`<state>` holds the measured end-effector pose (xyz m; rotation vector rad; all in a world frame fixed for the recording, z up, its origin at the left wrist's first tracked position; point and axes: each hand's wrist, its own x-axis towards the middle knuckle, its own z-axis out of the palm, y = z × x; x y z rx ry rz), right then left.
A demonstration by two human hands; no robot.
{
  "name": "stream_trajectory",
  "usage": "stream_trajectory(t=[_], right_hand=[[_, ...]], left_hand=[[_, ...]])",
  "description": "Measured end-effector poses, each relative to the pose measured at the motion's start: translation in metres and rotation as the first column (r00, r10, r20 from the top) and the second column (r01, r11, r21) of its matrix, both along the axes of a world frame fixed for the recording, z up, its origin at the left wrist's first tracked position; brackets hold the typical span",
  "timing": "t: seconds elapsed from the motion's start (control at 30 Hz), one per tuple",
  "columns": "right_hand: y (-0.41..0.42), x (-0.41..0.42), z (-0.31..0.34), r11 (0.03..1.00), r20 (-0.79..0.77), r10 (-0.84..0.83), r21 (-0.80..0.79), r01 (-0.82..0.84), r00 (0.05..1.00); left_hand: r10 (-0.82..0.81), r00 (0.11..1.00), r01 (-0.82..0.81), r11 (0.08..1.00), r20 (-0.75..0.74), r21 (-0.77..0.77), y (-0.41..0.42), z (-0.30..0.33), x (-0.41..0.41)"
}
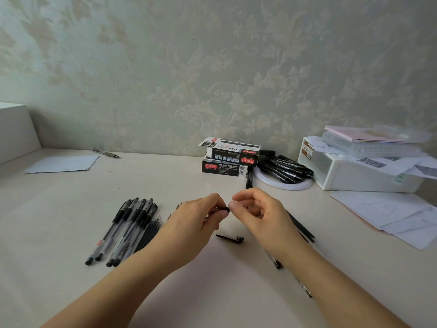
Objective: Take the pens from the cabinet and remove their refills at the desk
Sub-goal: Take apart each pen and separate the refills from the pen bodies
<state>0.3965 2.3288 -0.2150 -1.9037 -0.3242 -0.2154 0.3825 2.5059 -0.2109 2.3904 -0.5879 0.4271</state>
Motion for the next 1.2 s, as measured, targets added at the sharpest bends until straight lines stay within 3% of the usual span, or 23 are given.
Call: stream_trajectory(t=[0.13, 0.3, 0.47, 0.53, 0.6, 0.7, 0.77, 1.1, 1.2], right_hand=[[-0.003, 0.000, 0.002, 0.999, -0.028, -0.017, -0.033, 0.016, 0.999], [-0.002, 0.002, 0.002, 0.996, -0.031, 0.015, 0.083, -0.012, 0.999], [-0.008, 0.008, 0.001, 0.984, -0.002, -0.135, 0.121, 0.134, 0.991], [-0.011, 0.009, -0.001, 0.989, 0.047, -0.148, 0.019, 0.148, 0.988], [-0.012, 0.008, -0.005, 0.968, 0.113, -0.127, -0.202, 0.148, 0.985], [-0.011, 0.005, -0.008, 0.824, 0.212, -0.026, -0.549, 0.141, 0.977], [-0.009, 0.005, -0.008, 0.737, 0.240, 0.033, -0.661, 0.139, 0.970], [-0.010, 0.007, -0.011, 0.743, 0.236, 0.032, -0.655, 0.135, 0.971], [-0.008, 0.006, -0.008, 0.840, 0.264, -0.032, -0.515, 0.170, 0.964]], left_hand=[[-0.009, 1.000, 0.009, 1.000, 0.007, 0.010, 0.000, -0.001, 0.000], [-0.019, 1.000, 0.019, 1.000, -0.009, 0.005, 0.001, -0.001, 0.001], [0.015, 1.000, -0.014, 0.999, -0.019, 0.040, 0.003, -0.003, 0.003], [0.026, 0.999, -0.025, 0.999, -0.023, 0.041, 0.004, -0.004, 0.003], [0.036, 0.999, -0.034, 0.999, -0.032, 0.042, 0.003, -0.003, 0.003], [0.053, 0.998, -0.050, 0.997, -0.043, 0.064, 0.003, -0.004, 0.003], [0.056, 0.997, -0.053, 0.996, -0.047, 0.071, 0.003, -0.004, 0.002], [0.038, 0.997, -0.035, 0.998, -0.072, 0.043, 0.002, -0.005, 0.003], [0.033, 0.997, -0.035, 0.999, -0.070, -0.020, 0.002, -0.004, 0.006]])
